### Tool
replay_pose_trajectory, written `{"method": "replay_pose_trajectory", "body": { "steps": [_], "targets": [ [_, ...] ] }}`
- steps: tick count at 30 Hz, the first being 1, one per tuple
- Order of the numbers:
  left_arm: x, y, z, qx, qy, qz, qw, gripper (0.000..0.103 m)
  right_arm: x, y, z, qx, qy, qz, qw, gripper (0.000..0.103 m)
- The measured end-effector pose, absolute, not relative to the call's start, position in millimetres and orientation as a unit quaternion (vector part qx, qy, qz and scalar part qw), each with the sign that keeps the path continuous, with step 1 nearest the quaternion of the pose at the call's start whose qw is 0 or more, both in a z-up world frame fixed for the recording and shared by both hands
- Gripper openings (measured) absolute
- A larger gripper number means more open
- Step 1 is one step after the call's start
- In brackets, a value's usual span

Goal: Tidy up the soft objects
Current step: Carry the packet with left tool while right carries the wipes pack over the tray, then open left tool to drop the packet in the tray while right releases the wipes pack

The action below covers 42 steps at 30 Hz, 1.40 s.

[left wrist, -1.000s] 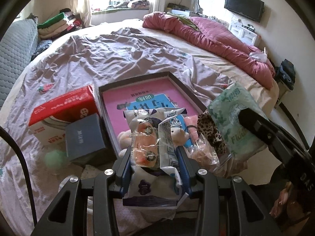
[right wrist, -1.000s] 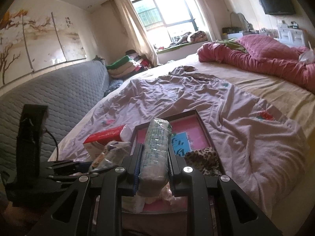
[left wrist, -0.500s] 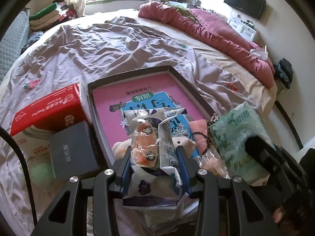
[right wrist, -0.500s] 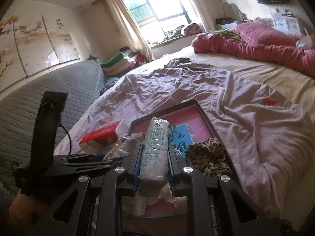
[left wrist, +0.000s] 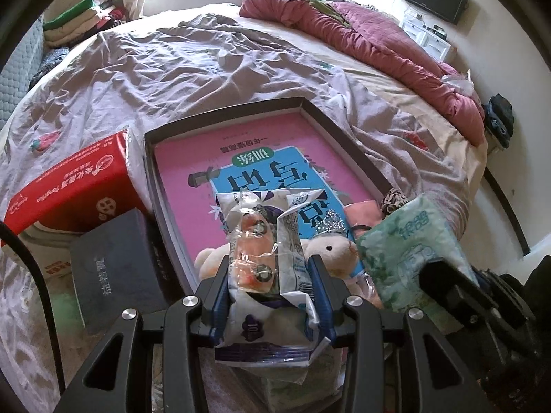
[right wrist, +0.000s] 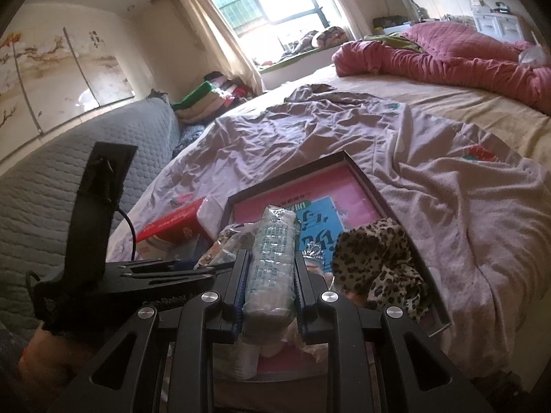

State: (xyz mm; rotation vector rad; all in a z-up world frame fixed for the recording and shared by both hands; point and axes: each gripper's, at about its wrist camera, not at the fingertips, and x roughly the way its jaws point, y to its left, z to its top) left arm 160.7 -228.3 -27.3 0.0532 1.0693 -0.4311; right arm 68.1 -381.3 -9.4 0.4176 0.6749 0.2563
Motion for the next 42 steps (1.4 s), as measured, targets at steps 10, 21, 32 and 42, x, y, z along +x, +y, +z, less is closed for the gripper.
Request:
{"method": "replay_pose_trajectory", "body": {
  "steps": [10,21,32,42],
  "targets": [
    [161,-228,-31,0.02,0.506,-0.205,0.838,0.043,71,-377,-25,0.215,0.341,0.129,0.906,0.025],
    [162,-231,-33,0.03,0.508,-0.208,0.836,0.043,74,-368,-28,0.189,0.35,0.124,0.909,0.026],
    [162,-236,-34,0.035,0.508,-0.21,0.834,0.043,73,-368,-27,0.176,0.35,0.119,0.912,0.031],
    [163,-238,-34,0.042,0.51,-0.211,0.833,0.043,68,-380,-21,0.169,0.34,0.095,0.92,0.042]
  ]
}}
